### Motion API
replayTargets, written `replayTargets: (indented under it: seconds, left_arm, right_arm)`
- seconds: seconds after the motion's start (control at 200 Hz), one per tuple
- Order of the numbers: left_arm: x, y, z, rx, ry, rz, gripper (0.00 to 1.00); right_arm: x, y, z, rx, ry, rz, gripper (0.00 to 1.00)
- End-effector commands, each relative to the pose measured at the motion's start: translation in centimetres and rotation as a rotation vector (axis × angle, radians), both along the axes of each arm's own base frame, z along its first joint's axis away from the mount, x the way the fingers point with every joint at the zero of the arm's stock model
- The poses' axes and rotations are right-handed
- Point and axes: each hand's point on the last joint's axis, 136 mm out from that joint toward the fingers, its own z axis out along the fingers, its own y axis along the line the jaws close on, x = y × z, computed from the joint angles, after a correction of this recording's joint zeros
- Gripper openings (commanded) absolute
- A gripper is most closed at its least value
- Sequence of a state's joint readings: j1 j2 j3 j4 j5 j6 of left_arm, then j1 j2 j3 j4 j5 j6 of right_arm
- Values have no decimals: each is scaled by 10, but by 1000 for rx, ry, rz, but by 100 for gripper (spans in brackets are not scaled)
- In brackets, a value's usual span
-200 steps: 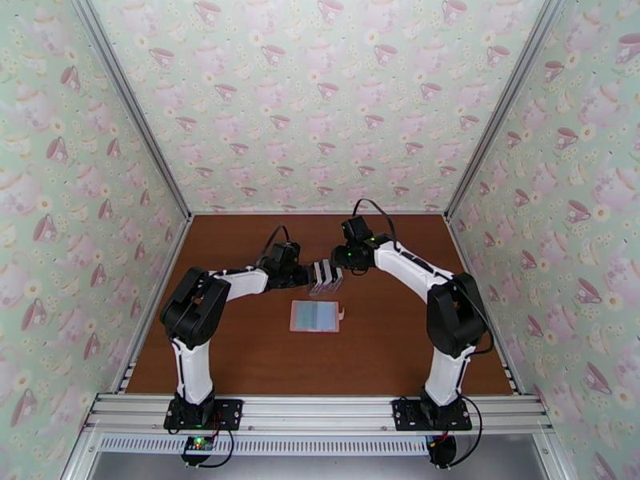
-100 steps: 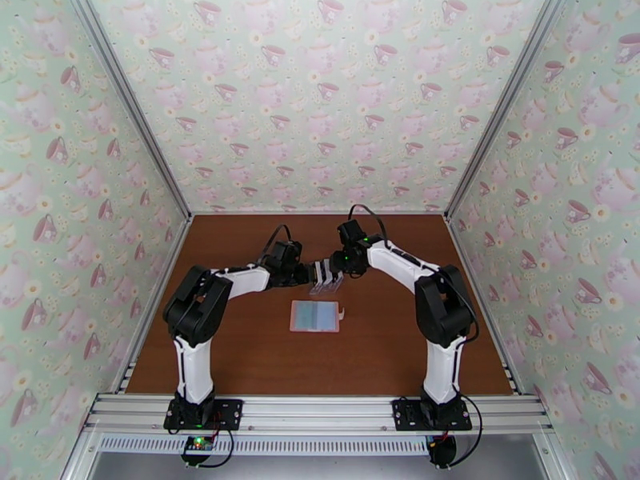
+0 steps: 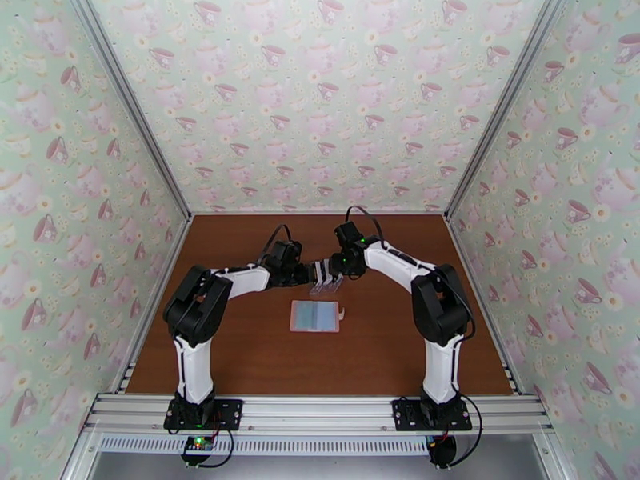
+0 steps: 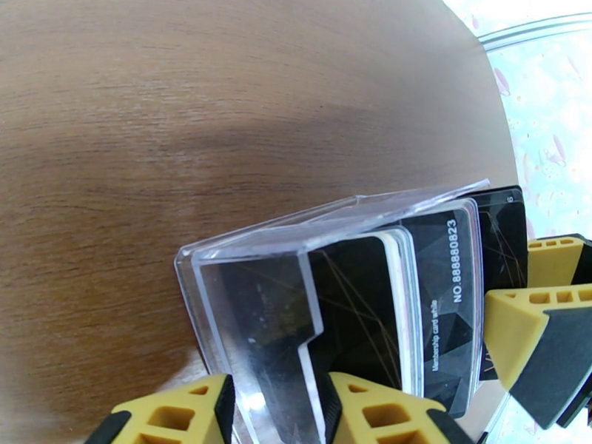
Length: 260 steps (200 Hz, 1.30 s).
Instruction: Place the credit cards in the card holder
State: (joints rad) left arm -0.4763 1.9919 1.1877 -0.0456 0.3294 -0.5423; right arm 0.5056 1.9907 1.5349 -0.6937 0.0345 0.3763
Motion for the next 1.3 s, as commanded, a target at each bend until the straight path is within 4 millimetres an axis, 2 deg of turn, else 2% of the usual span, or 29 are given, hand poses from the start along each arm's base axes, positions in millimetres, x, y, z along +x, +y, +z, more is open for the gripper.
replayTargets:
  seconds: [0.0,0.305,0.581,1.062,1.297]
  left_arm:
    - [-8,11,-28,59,82,16,39]
    - [-8,14,-29,67,92,25,39]
    - [-8,15,-30,64,96,25,39]
    - [-8,14,-32,59,105,23,38]
    - [-9,13,-33,56,107,21,38]
  right_arm:
    - [5,-15,3,-86,-19,-15,59]
    - [11,-18,22,-91,-60,-31,57]
    - [12,-17,30,-90,-71,-31,54]
    - [14,-14,36,-81,-78,-26,42]
    - [12,-9,38,-82,-78,-12,29]
